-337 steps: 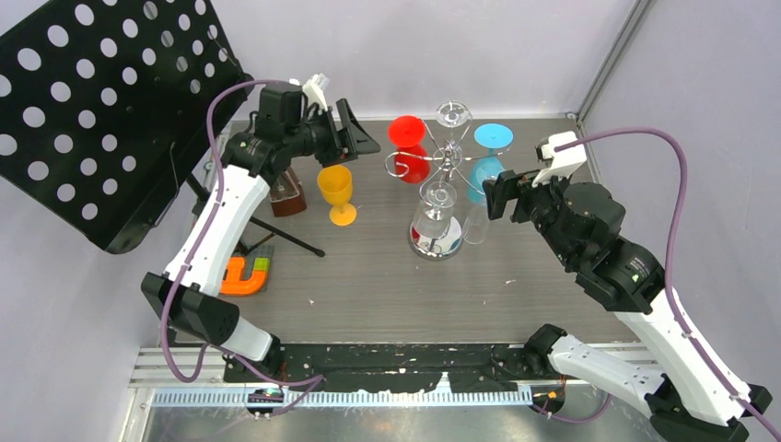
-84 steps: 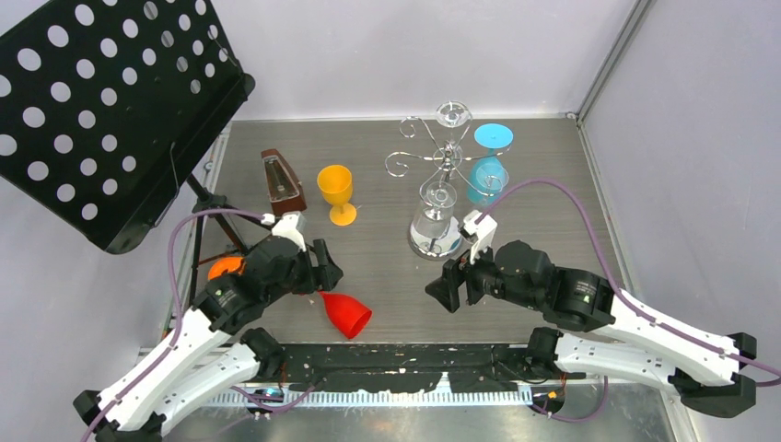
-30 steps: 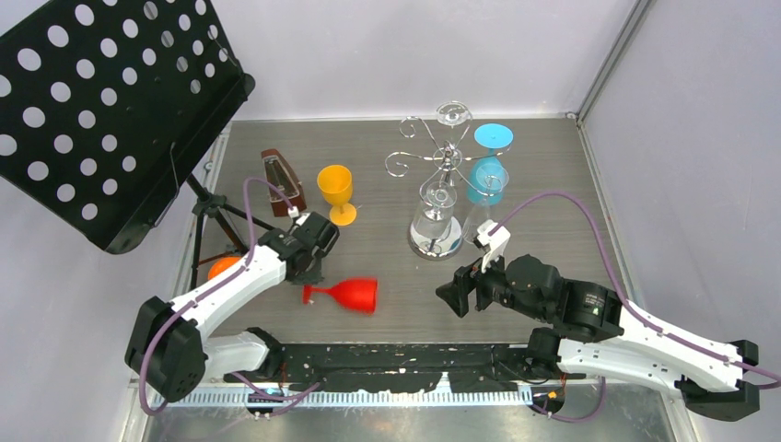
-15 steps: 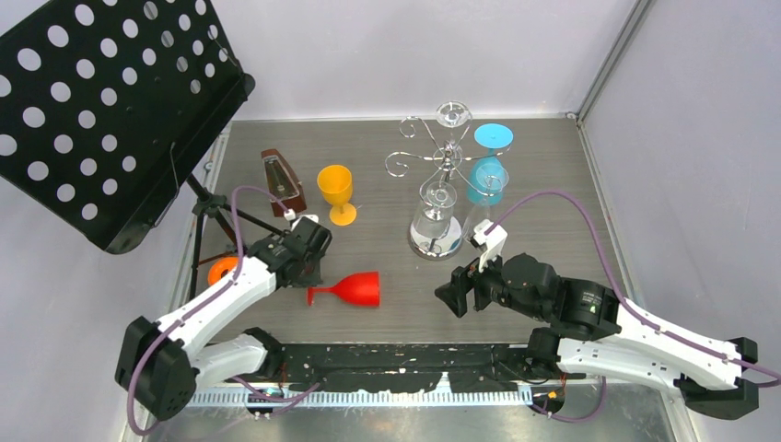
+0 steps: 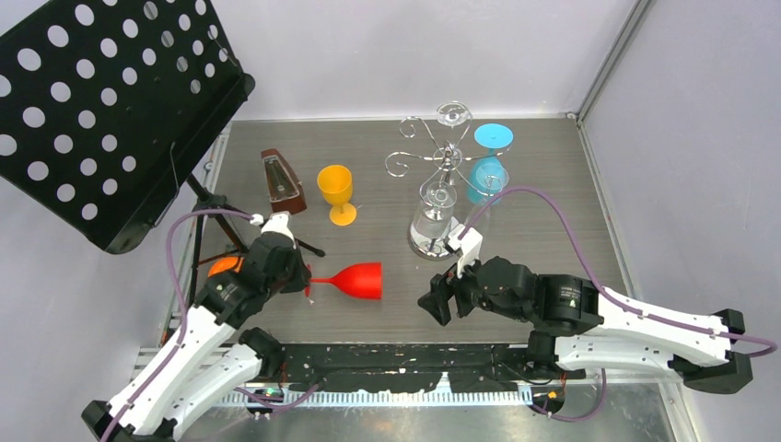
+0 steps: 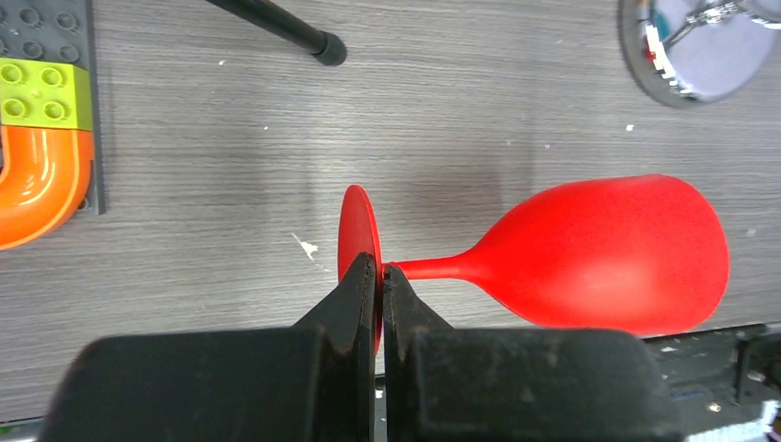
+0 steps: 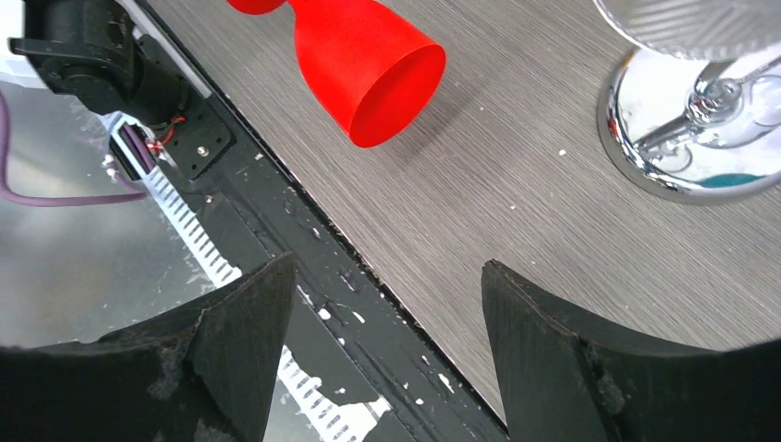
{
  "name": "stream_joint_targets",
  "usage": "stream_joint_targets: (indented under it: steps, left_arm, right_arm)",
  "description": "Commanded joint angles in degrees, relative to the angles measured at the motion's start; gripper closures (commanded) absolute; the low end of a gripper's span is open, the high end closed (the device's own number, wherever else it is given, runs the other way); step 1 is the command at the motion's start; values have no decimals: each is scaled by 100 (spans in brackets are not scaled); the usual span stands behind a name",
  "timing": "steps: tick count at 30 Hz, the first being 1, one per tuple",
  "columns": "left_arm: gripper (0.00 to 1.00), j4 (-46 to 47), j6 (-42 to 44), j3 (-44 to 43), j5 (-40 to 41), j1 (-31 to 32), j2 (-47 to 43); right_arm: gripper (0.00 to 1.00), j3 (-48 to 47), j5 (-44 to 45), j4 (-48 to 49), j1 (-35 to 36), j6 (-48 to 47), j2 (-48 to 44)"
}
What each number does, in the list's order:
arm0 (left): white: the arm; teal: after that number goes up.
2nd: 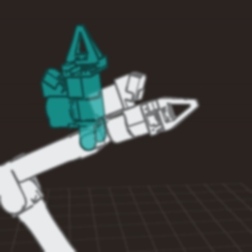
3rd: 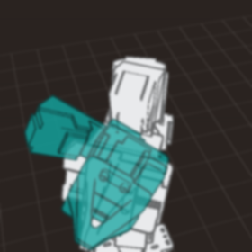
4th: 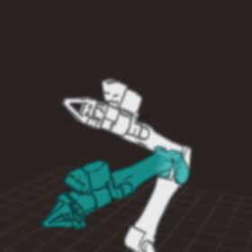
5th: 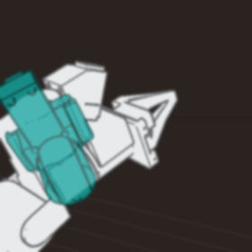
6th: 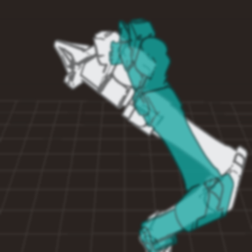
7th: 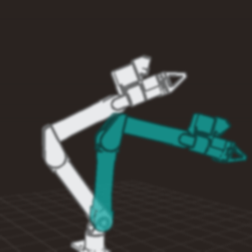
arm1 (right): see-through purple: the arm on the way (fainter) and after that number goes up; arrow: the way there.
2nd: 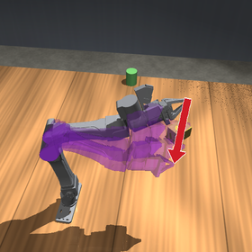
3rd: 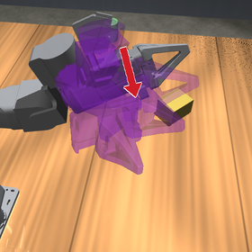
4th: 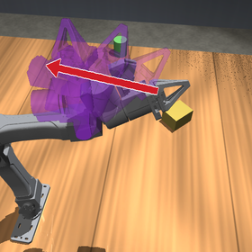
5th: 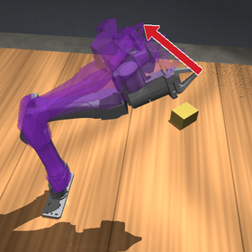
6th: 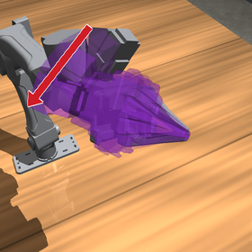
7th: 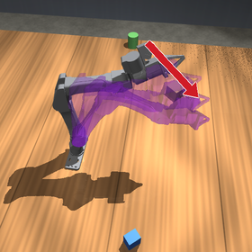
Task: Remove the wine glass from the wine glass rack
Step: Pick up the wine glass at the center of the board.
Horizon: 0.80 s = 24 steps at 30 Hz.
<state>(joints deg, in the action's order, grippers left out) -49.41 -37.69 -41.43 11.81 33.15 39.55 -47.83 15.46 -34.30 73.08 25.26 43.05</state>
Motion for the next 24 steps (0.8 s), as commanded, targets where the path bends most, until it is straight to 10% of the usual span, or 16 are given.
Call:
stream_joint_targets:
  steps: [1,24]
  left_arm:
    - [100,29,-309,-73,-186,-13,-449]
    - [100,1414,-2599,366,-754,-11,-2849]
  right_arm:
    - [20,-523,346,315,268,19,108]
    - [20,-1060,-81,1277,1069,-1192,194]
